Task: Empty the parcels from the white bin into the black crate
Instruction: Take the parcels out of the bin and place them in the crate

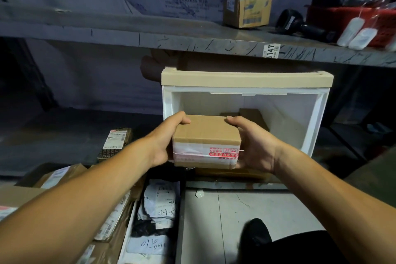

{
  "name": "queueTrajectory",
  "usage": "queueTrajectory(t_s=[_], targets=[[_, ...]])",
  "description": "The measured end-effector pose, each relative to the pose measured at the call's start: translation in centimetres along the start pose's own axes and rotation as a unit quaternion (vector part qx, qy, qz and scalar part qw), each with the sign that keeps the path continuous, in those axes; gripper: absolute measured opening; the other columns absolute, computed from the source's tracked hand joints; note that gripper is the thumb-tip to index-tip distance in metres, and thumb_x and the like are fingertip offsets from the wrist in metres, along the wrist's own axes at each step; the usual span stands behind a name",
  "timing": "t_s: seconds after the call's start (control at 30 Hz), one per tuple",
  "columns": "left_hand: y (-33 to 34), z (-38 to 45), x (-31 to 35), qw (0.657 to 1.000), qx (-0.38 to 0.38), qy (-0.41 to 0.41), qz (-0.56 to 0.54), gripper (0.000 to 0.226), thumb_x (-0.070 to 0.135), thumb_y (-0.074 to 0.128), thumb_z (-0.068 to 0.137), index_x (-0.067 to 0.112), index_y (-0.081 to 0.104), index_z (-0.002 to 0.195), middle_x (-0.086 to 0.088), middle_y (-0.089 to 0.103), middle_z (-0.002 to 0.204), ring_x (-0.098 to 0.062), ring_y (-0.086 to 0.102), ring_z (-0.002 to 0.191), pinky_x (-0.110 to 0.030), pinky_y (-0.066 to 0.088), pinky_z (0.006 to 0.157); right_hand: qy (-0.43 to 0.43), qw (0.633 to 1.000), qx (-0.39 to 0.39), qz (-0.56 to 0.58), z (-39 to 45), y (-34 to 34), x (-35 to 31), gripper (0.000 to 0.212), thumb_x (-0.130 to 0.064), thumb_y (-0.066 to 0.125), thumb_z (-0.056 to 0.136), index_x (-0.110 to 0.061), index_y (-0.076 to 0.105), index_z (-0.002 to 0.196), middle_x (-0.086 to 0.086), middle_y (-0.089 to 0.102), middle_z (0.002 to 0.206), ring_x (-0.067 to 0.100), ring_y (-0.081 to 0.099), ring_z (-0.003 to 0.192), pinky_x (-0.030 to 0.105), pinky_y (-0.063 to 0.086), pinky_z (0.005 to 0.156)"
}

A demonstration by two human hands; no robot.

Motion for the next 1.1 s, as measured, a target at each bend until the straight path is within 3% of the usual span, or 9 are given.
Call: queueTrajectory(t_s=[0.1, 0.23, 0.43, 0.57, 0.63, 0.77, 0.87, 0.97, 1.1], targets=[[-0.2, 0.1, 0.2, 1.0, -0.01, 0.006, -0.014, 0.046, 0.048, 0.062, 0.082, 0.019, 0.064, 0.118, -0.013, 0.068, 0.106, -0.033, 0.063, 0.102, -0.05, 0.044, 0.104, -0.008, 1.0, 0.001, -0.005, -0.1, 0.5, -0.4, 0.053, -0.051, 0.058, 0.093, -0.012, 0.06, 0.13, 0.015, 0.06, 0.1, 0.029, 0.064, 0.096, 0.04, 0.058, 0.063], [0.6, 0.1, 1.0, 0.995, -0.033, 0.044, -0.084, 0.05, 0.059, 0.061, 0.087, 0.023, 0.067, 0.122, -0.012, 0.074, 0.115, -0.03, 0.068, 0.11, -0.056, 0.047, 0.101, -0.008, 0.998, 0.055, 0.036, -0.1, -0.1, -0.6, 0.035, -0.051, 0.055, 0.096, -0.017, 0.061, 0.101, 0.011, 0.063, 0.089, 0.025, 0.066, 0.09, 0.038, 0.059, 0.057], [1.1, -0.5, 1.7, 0.993, -0.055, 0.089, -0.048, 0.058, 0.053, 0.069, 0.072, 0.022, 0.063, 0.121, -0.011, 0.069, 0.124, -0.026, 0.062, 0.115, -0.059, 0.038, 0.11, 0.021, 0.995, 0.069, 0.072, 0.3, -1.4, 0.0, 0.046, -0.061, 0.054, 0.092, -0.018, 0.068, 0.1, 0.005, 0.072, 0.083, 0.018, 0.073, 0.066, 0.028, 0.06, 0.052], [1.3, -0.8, 1.8, 0.993, -0.062, 0.089, -0.041, 0.075, 0.045, 0.071, 0.072, 0.013, 0.054, 0.138, -0.012, 0.07, 0.117, -0.025, 0.066, 0.103, -0.053, 0.048, 0.103, 0.043, 0.998, 0.039, 0.026, 0.5, -1.1, 0.7, 0.072, -0.068, 0.052, 0.087, -0.015, 0.063, 0.134, 0.012, 0.065, 0.127, 0.019, 0.066, 0.053, 0.021, 0.049, 0.037], [1.3, -0.7, 1.8, 0.993, -0.058, 0.092, -0.037, 0.072, 0.045, 0.072, 0.076, 0.015, 0.054, 0.138, -0.015, 0.069, 0.125, -0.027, 0.067, 0.109, -0.051, 0.053, 0.098, 0.04, 0.999, 0.024, 0.013, 0.6, -0.7, 0.8, 0.075, -0.074, 0.049, 0.086, -0.02, 0.062, 0.136, 0.016, 0.057, 0.143, 0.022, 0.066, 0.056, 0.022, 0.047, 0.037], [0.5, -0.3, 1.2, 0.996, -0.02, 0.085, -0.012, 0.054, 0.049, 0.071, 0.085, 0.023, 0.057, 0.13, -0.014, 0.066, 0.128, -0.033, 0.065, 0.116, -0.059, 0.055, 0.093, 0.015, 0.999, 0.039, -0.024, 0.2, -1.4, 0.5, 0.085, -0.089, 0.039, 0.081, -0.022, 0.067, 0.126, 0.016, 0.068, 0.126, 0.032, 0.07, 0.101, 0.039, 0.06, 0.067], [0.1, -0.3, 0.4, 0.998, 0.002, 0.059, 0.0, 0.052, 0.058, 0.067, 0.085, 0.028, 0.059, 0.127, -0.012, 0.068, 0.124, -0.032, 0.067, 0.112, -0.058, 0.057, 0.088, -0.058, 0.996, 0.025, -0.061, 0.0, -1.2, -1.0, 0.084, -0.092, 0.042, 0.069, -0.034, 0.066, 0.124, 0.006, 0.067, 0.129, 0.031, 0.06, 0.122, 0.057, 0.046, 0.104], [0.0, -0.6, 0.0, 0.999, 0.022, 0.032, -0.003, 0.047, 0.062, 0.059, 0.089, 0.028, 0.063, 0.121, -0.012, 0.071, 0.117, -0.032, 0.068, 0.108, -0.057, 0.057, 0.087, -0.104, 0.993, -0.012, -0.048, -0.8, 0.4, -2.2, 0.056, -0.072, 0.055, 0.083, -0.033, 0.068, 0.121, 0.003, 0.074, 0.117, 0.027, 0.064, 0.117, 0.051, 0.048, 0.102], [-0.1, -0.9, -0.1, 0.999, 0.032, 0.017, 0.011, 0.045, 0.063, 0.052, 0.092, 0.026, 0.068, 0.112, -0.011, 0.073, 0.111, -0.033, 0.068, 0.105, -0.051, 0.06, 0.078, -0.098, 0.994, -0.002, -0.041, -0.9, 0.7, -2.1, 0.038, -0.045, 0.06, 0.095, -0.021, 0.064, 0.124, 0.007, 0.076, 0.108, 0.025, 0.068, 0.101, 0.037, 0.056, 0.081]])
Point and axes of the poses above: each hand's wrist, its own z-axis towards the middle knuckle, its own y-axis out of the palm, x = y × z, the point moved 10 cm from there along z, towards the middle knuckle
